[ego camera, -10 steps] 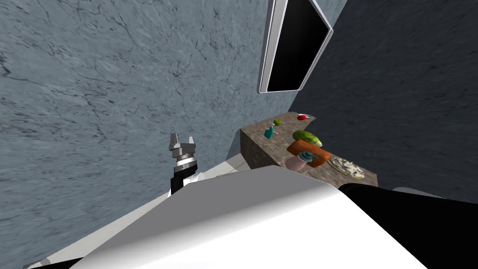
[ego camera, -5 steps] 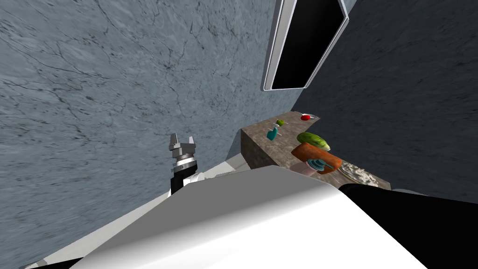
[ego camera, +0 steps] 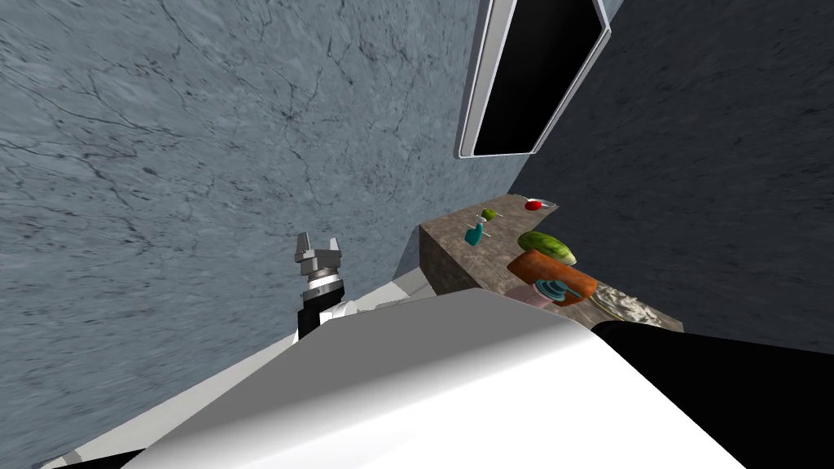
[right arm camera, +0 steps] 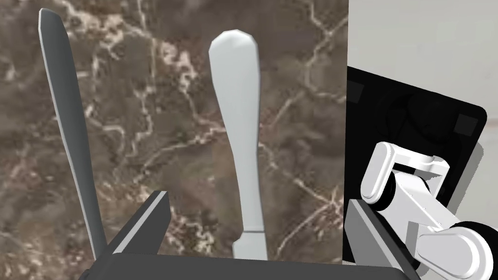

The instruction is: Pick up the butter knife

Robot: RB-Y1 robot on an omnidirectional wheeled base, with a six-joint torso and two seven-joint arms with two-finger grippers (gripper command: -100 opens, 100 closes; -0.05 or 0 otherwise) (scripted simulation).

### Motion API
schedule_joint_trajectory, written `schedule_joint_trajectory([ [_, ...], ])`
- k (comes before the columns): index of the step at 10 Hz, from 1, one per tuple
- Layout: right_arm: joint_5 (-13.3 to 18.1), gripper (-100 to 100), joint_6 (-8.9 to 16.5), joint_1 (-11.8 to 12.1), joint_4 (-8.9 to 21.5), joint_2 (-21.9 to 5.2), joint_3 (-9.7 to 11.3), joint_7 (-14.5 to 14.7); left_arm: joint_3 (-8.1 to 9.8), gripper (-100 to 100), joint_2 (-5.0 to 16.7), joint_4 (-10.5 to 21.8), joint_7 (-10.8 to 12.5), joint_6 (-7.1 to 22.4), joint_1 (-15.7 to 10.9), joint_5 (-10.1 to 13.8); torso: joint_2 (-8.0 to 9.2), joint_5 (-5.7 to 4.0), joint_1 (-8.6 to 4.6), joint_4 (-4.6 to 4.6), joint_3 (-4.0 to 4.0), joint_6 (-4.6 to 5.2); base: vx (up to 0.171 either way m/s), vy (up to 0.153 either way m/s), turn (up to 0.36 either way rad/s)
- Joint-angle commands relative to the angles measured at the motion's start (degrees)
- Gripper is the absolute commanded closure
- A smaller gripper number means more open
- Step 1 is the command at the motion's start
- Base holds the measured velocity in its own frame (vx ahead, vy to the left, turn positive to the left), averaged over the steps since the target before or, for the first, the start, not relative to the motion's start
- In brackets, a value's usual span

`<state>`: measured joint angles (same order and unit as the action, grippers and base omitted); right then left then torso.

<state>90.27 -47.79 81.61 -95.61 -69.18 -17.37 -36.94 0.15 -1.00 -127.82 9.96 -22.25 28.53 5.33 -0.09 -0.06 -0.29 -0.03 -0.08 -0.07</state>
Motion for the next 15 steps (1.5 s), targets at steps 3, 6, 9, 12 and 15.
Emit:
schedule_joint_trajectory([
  [3,0.28,100,1.17,0.27,-0.33,0.24,0.85,-0.12,0.00,0,0.00,0.00,0.00,0.00,0.00,0.00,0.01,0.02,0.07,0.00,0.00,0.00,0.003,-0.008,0.002],
  [6,0.28,100,1.14,0.28,-0.34,0.22,0.81,-0.11,0.00,0,0.00,0.00,0.00,0.00,0.00,0.00,0.04,-0.08,-0.01,0.02,0.03,0.01,0.000,0.000,0.000],
  [9,-0.19,100,-0.94,-0.29,0.49,0.02,-0.70,0.44,0.00,0,0.00,0.00,0.00,0.00,0.00,0.00,0.05,-0.10,-0.06,0.03,0.04,0.01,-0.001,0.007,-0.006],
  [12,-0.97,100,-4.34,-0.92,1.65,-0.31,-3.42,1.33,-0.01,0,-0.01,0.00,0.00,0.00,0.00,0.00,0.08,-0.06,0.09,0.03,0.05,0.01,-0.013,0.035,-0.009],
  [15,-1.25,100,-5.68,-1.08,2.07,-0.35,-4.69,1.72,-0.01,0,-0.01,0.00,0.00,0.00,0.00,0.00,0.09,-0.07,0.05,0.03,0.05,0.01,-0.011,0.022,-0.006],
])
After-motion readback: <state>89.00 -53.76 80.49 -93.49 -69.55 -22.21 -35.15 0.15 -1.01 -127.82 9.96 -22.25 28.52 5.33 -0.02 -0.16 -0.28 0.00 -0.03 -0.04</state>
